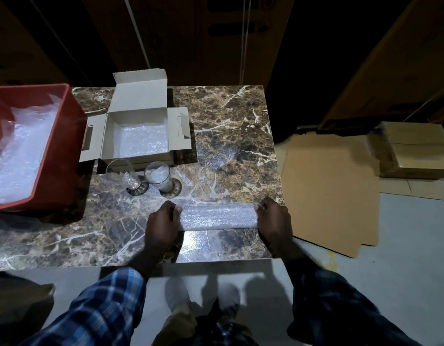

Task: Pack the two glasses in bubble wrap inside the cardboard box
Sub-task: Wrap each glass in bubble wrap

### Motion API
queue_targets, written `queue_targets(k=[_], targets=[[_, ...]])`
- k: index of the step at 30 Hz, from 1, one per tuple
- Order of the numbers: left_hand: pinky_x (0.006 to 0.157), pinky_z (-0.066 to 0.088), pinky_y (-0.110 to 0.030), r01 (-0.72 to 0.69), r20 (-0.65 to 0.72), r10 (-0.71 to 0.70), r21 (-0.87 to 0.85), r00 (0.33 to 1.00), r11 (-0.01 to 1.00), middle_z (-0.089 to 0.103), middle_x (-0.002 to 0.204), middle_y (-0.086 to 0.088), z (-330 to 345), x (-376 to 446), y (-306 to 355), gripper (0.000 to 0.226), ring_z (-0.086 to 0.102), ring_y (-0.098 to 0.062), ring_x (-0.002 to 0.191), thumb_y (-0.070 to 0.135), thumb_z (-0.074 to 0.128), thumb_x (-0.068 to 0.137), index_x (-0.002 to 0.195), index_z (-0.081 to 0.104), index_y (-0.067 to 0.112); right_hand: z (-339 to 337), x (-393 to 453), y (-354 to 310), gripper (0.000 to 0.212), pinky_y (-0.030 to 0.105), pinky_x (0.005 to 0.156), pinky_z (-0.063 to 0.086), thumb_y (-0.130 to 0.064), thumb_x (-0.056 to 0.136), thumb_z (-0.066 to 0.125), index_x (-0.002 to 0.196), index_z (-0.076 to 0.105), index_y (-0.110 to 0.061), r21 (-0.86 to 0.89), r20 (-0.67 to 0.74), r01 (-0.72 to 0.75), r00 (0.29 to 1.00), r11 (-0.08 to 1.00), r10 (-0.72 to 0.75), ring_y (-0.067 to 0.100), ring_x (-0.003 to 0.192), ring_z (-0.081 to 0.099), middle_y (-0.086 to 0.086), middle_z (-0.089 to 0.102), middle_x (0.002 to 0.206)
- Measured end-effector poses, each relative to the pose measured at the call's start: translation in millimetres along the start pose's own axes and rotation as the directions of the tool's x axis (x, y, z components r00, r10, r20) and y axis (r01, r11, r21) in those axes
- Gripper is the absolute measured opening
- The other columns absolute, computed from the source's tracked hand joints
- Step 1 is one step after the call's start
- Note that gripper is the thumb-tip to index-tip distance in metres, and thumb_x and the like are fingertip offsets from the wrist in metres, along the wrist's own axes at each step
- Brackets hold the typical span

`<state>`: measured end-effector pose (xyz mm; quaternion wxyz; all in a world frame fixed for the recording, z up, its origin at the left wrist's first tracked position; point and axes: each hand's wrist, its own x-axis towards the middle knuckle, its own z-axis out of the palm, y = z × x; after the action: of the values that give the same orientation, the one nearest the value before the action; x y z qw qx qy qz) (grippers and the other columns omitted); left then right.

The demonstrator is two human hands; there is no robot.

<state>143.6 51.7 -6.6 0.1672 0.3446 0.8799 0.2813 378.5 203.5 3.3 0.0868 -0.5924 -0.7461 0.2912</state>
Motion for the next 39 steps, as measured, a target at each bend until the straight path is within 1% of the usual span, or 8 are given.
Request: queue_targets(k=[6, 10, 13, 16, 23, 29, 35, 39], targets=[[0.064, 0.039, -0.034, -0.045, -0.049, 0.047, 0.042, 0.998, 0.998, 0.066, 0.08, -0.015, 5, -5, 3, 0.013, 0.063, -0.034, 0.076, 0.02, 0.063, 0.097, 0.099, 0.059, 0.007, 3, -7, -5, 0.016, 0.03, 0.061, 0.04, -0.02, 0.099, 0.057, 0.108, 0.061, -0.008, -0.152, -0.087, 0.045, 0.994, 0.987, -0.059, 0.032, 0.081, 0.068, 0.015, 0.071, 0.093], [0.081, 0.043, -0.043, -0.259, -0.202, 0.299, 0.204, 0.933, 0.944, 0.06, 0.109, -0.016, 8, -15, 6, 0.025, 0.055, -0.034, 0.097, 0.018, 0.058, 0.096, 0.116, 0.058, 0.004, 16, -19, -13, 0.026, 0.043, 0.081, 0.048, -0.016, 0.095, 0.056, 0.116, 0.061, -0.002, -0.375, -0.217, 0.213, 0.926, 0.902, -0.309, 0.032, 0.097, 0.059, 0.02, 0.063, 0.112], [0.102, 0.036, -0.043, -0.466, -0.091, 0.501, 0.254, 0.861, 0.847, 0.055, 0.136, -0.016, 19, -29, 12, 0.037, 0.049, -0.031, 0.124, 0.023, 0.044, 0.1, 0.129, 0.058, 0.005, 37, -36, -27, 0.038, 0.051, 0.111, 0.039, -0.014, 0.098, 0.045, 0.132, 0.056, -0.002, -0.33, -0.065, 0.434, 0.876, 0.838, -0.479, 0.034, 0.125, 0.055, 0.022, 0.056, 0.138], [0.118, 0.027, -0.049, -0.609, 0.141, 0.593, 0.236, 0.793, 0.757, 0.041, 0.156, -0.014, 42, -39, 9, 0.05, 0.031, -0.028, 0.148, 0.023, 0.035, 0.101, 0.145, 0.048, 0.004, 62, -46, -32, 0.053, 0.046, 0.122, 0.022, -0.008, 0.09, 0.041, 0.141, 0.052, -0.002, -0.345, 0.137, 0.564, 0.821, 0.75, -0.554, 0.031, 0.139, 0.046, 0.018, 0.048, 0.15], [0.121, 0.019, -0.05, -0.647, 0.352, 0.55, 0.3, 0.758, 0.701, 0.028, 0.162, -0.011, 52, -37, 2, 0.054, 0.014, -0.024, 0.154, 0.025, 0.028, 0.104, 0.154, 0.032, 0.005, 72, -48, -21, 0.055, 0.044, 0.119, 0.013, -0.017, 0.099, 0.037, 0.152, 0.036, -0.001, -0.331, 0.263, 0.551, 0.833, 0.766, -0.486, 0.029, 0.148, 0.031, 0.016, 0.032, 0.16], [0.125, 0.002, -0.045, -0.534, 0.335, 0.43, 0.347, 0.838, 0.771, 0.006, 0.168, 0.003, 37, -33, -9, 0.059, -0.001, -0.014, 0.155, 0.044, 0.021, 0.108, 0.161, 0.014, 0.018, 53, -45, 1, 0.067, 0.04, 0.124, -0.01, -0.052, 0.106, 0.008, 0.159, -0.007, -0.014, -0.321, 0.237, 0.407, 0.909, 0.855, -0.344, 0.015, 0.152, -0.017, 0.0, -0.017, 0.165], [0.124, -0.008, -0.042, -0.454, 0.337, 0.332, 0.404, 0.881, 0.795, -0.008, 0.167, 0.002, 10, -22, -37, 0.072, -0.011, -0.014, 0.154, 0.058, 0.018, 0.104, 0.161, -0.001, 0.018, 34, -41, 25, 0.074, 0.038, 0.123, -0.011, -0.059, 0.104, 0.011, 0.159, -0.009, -0.014, -0.363, 0.131, 0.264, 0.964, 0.894, -0.231, 0.017, 0.154, -0.013, 0.003, -0.017, 0.166], [0.124, -0.009, -0.042, -0.516, 0.33, 0.407, 0.394, 0.851, 0.76, 0.0, 0.167, -0.005, 15, -27, -15, 0.068, -0.006, -0.018, 0.155, 0.052, 0.022, 0.106, 0.16, 0.009, 0.014, 42, -42, -4, 0.069, 0.044, 0.123, -0.007, -0.051, 0.105, 0.009, 0.159, -0.001, -0.008, -0.352, 0.185, 0.398, 0.917, 0.847, -0.353, 0.023, 0.154, -0.009, 0.009, -0.01, 0.165]])
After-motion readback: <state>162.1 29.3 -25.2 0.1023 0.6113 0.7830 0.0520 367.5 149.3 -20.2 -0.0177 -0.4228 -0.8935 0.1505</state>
